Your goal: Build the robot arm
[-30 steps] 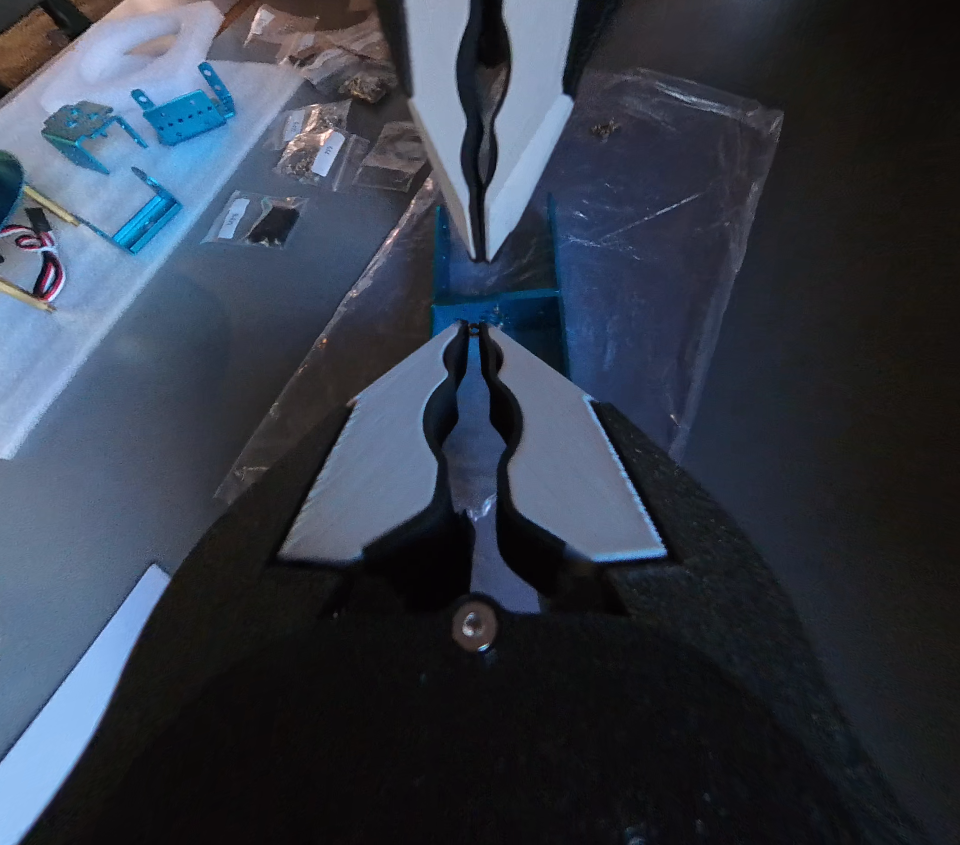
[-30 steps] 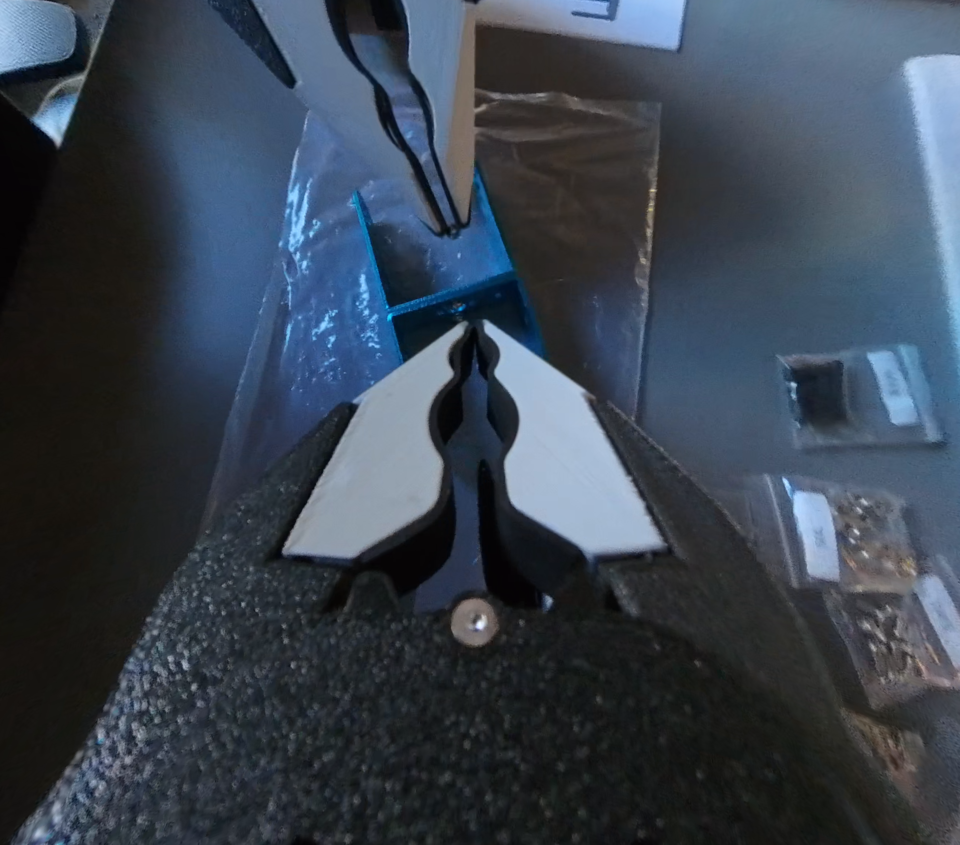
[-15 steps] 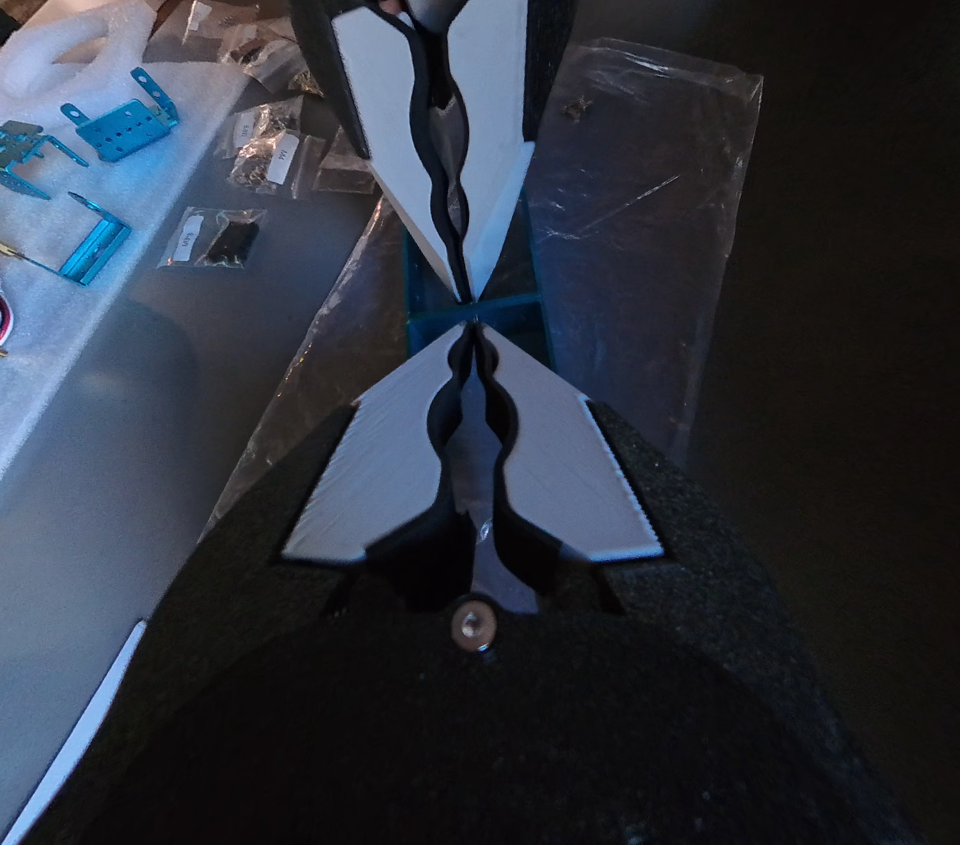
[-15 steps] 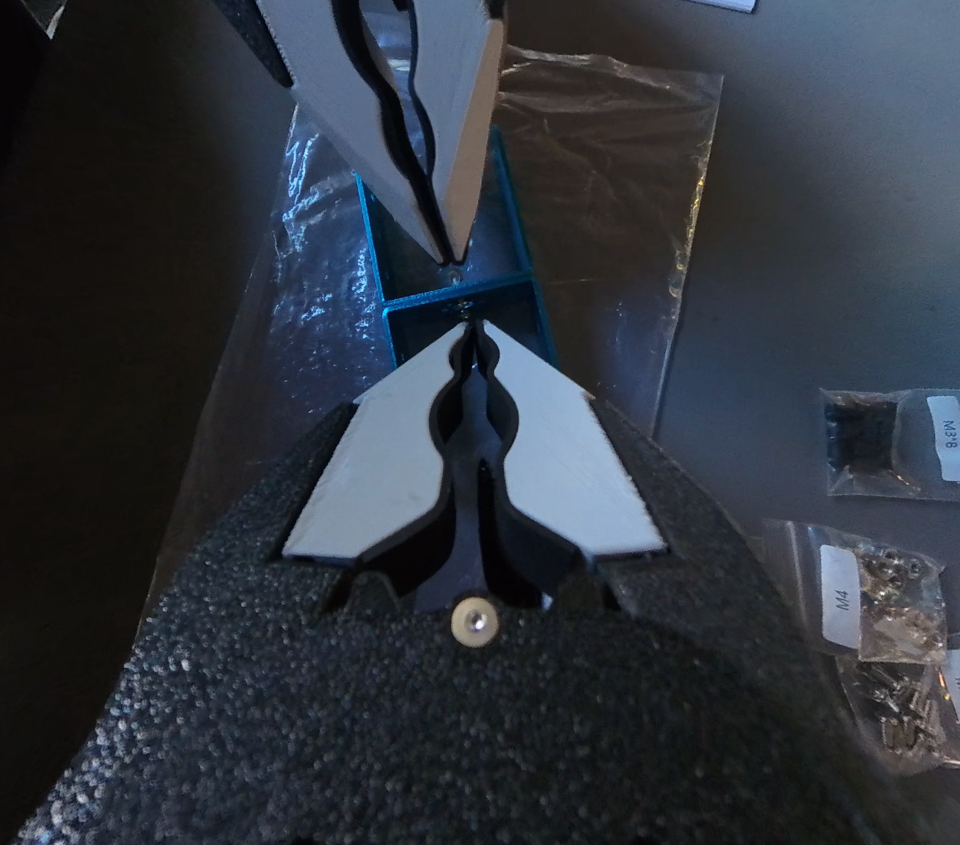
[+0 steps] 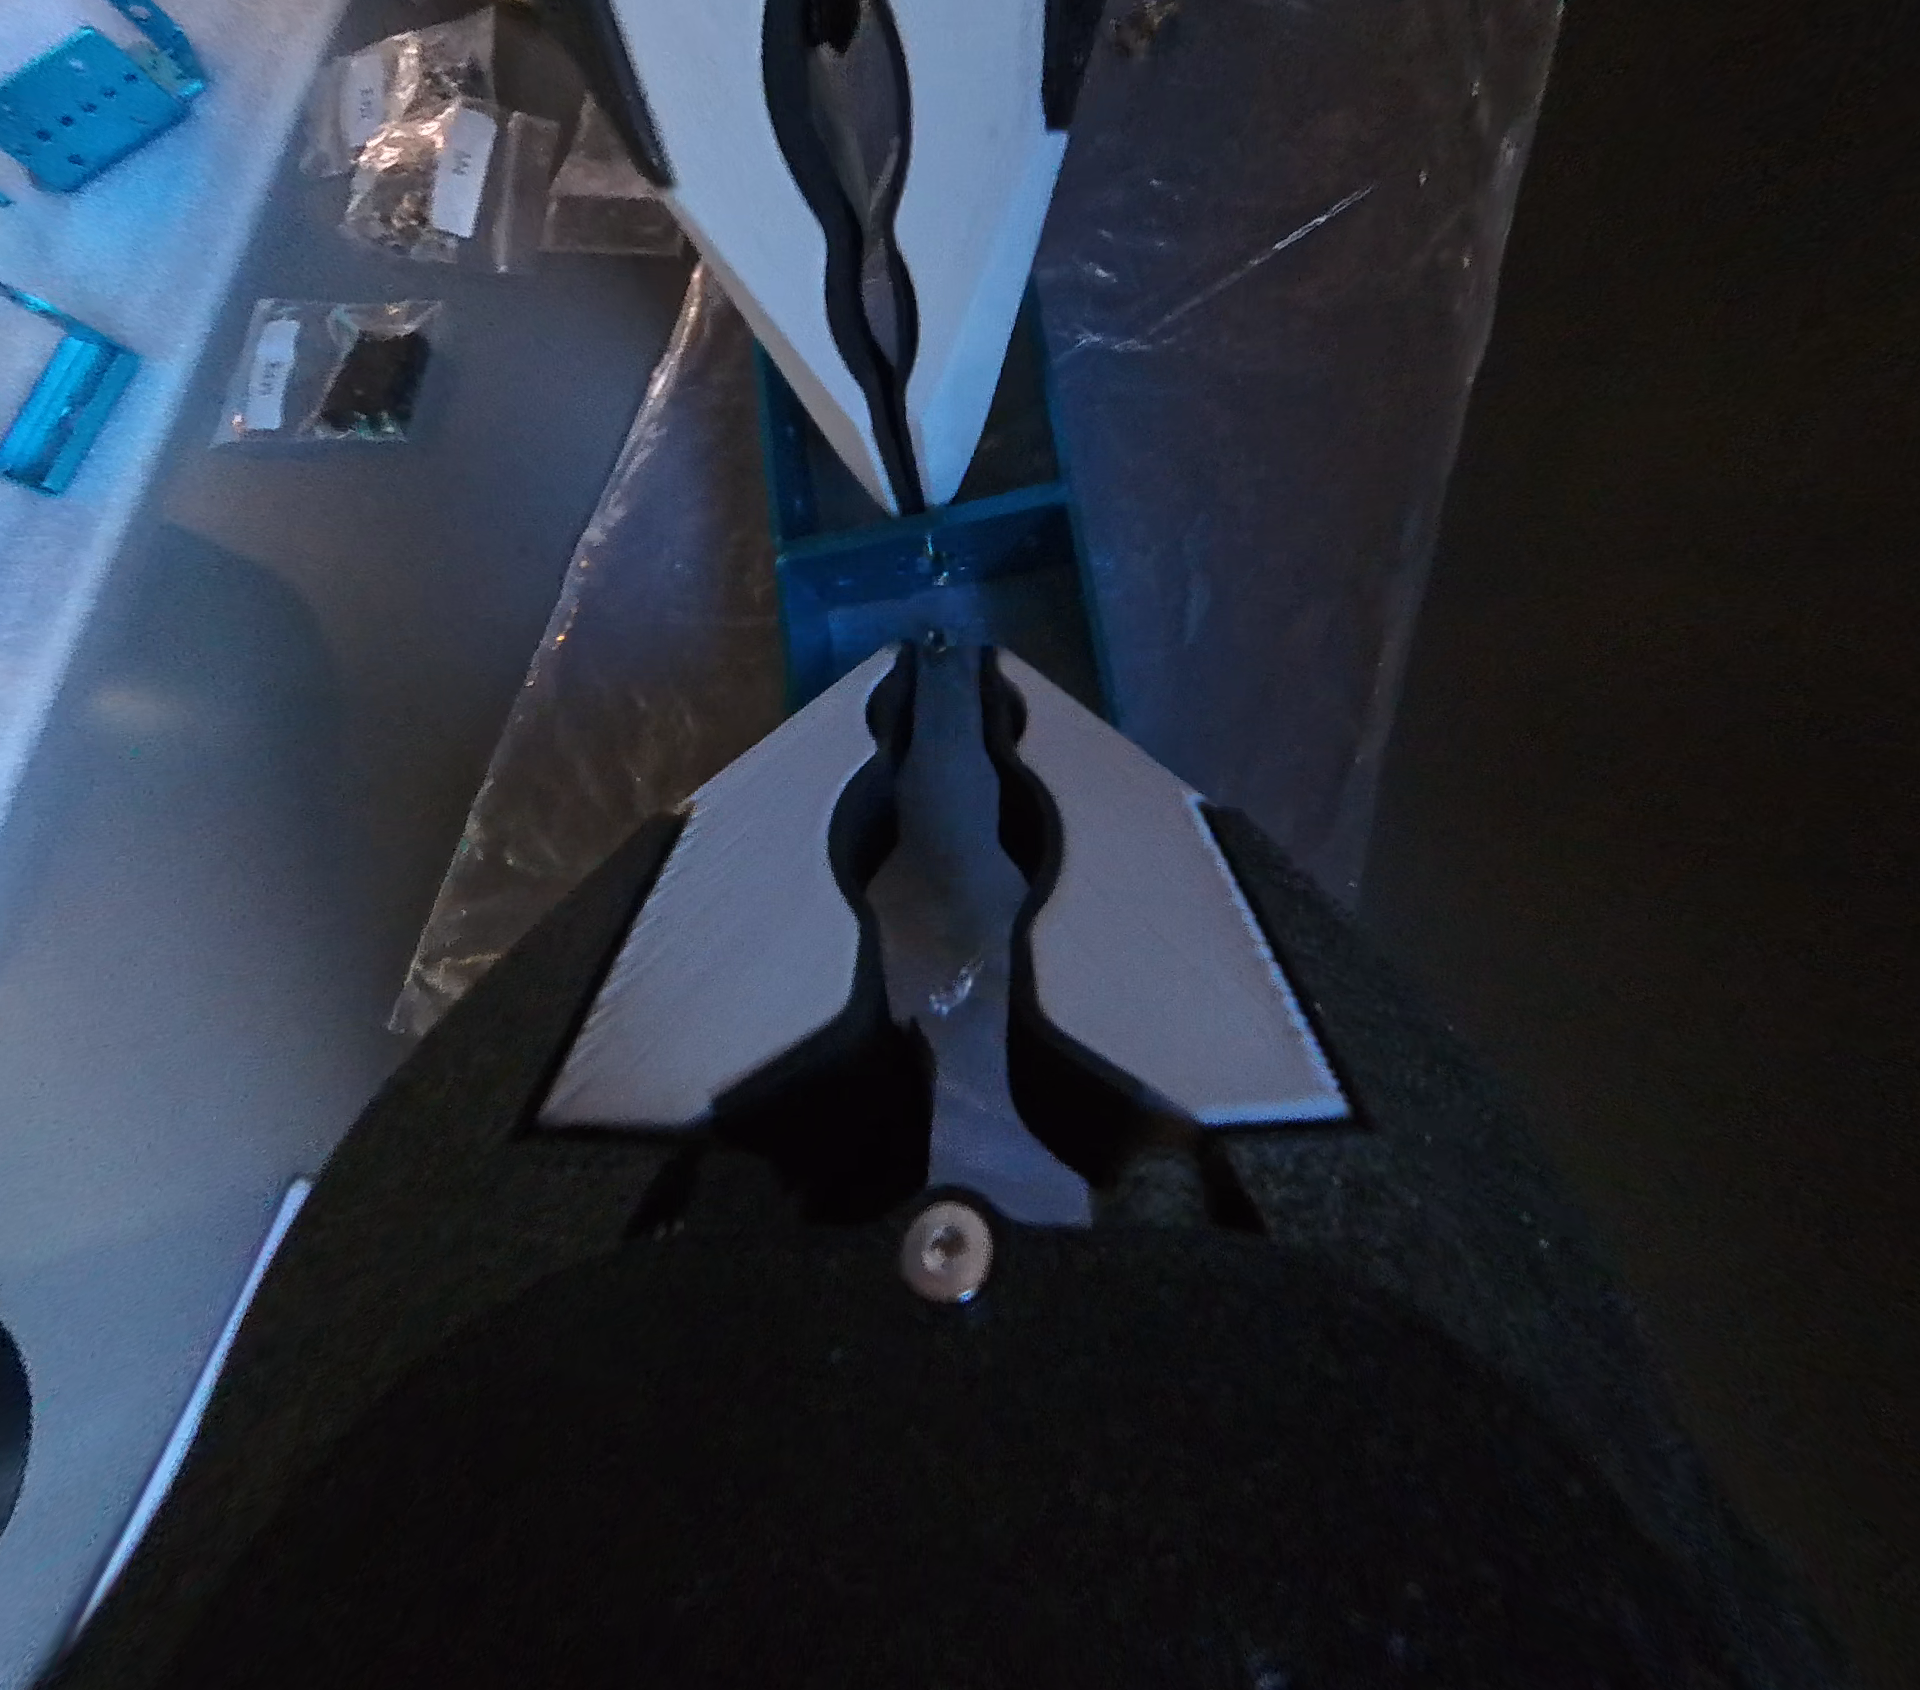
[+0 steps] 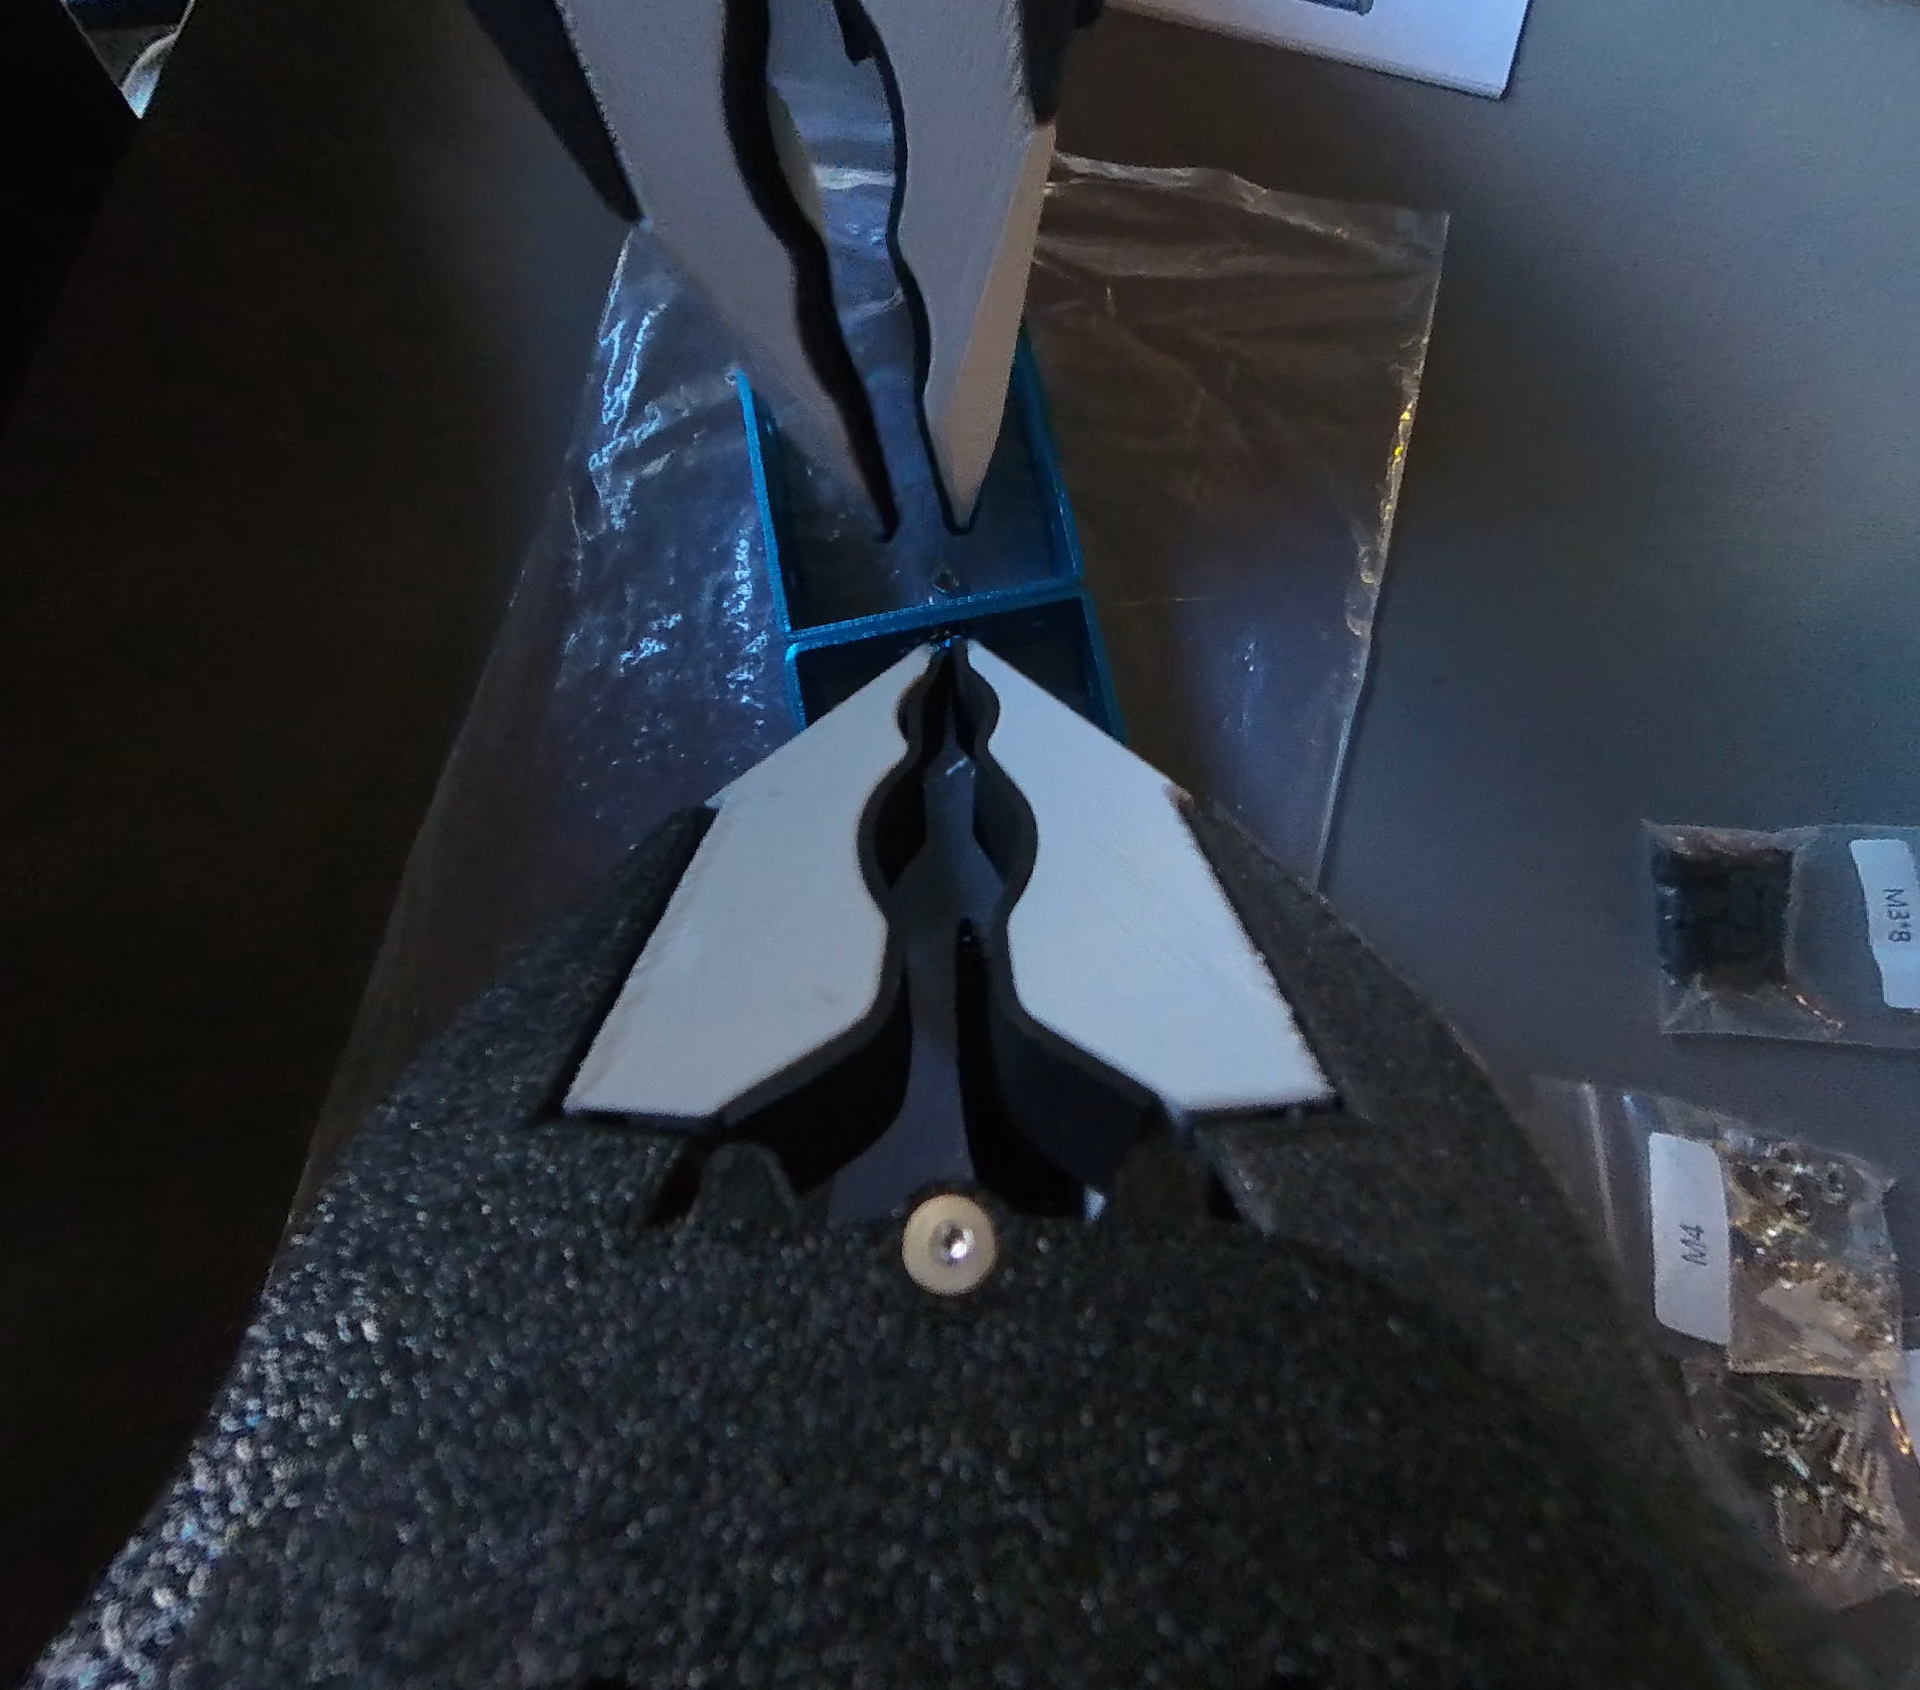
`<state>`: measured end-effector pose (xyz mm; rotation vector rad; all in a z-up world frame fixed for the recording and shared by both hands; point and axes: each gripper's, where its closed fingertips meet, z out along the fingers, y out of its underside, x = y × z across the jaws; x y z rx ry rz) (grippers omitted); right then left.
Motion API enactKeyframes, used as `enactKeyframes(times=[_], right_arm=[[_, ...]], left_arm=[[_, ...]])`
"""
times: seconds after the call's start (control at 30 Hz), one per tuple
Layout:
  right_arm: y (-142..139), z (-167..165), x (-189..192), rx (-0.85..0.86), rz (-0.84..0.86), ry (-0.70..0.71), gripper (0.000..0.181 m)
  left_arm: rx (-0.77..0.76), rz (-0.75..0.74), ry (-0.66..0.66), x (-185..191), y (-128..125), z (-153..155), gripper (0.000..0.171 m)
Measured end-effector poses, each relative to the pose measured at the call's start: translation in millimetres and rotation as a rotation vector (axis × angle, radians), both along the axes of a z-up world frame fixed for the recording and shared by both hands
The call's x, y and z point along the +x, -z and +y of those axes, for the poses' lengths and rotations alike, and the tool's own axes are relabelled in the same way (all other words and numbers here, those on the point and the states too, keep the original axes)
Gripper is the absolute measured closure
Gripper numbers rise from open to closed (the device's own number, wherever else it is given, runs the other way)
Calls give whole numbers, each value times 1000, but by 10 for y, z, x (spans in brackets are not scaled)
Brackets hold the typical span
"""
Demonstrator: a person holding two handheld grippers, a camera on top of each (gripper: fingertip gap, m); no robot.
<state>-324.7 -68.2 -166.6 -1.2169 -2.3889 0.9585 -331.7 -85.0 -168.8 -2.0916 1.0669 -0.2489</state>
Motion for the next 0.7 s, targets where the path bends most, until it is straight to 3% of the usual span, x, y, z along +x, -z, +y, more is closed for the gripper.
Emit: enactKeyframes(times=[0.43,0.53,0.7], right_arm=[[-10,-15,-8,-8,43,-23,181],[-9,-15,-8,-15,44,-25,181],[0,-21,6,-14,38,-30,181]], left_arm=[[-37,117,26,19,66,85,162],[-82,175,64,42,98,43,167],[-164,220,76,20,97,80,160]])
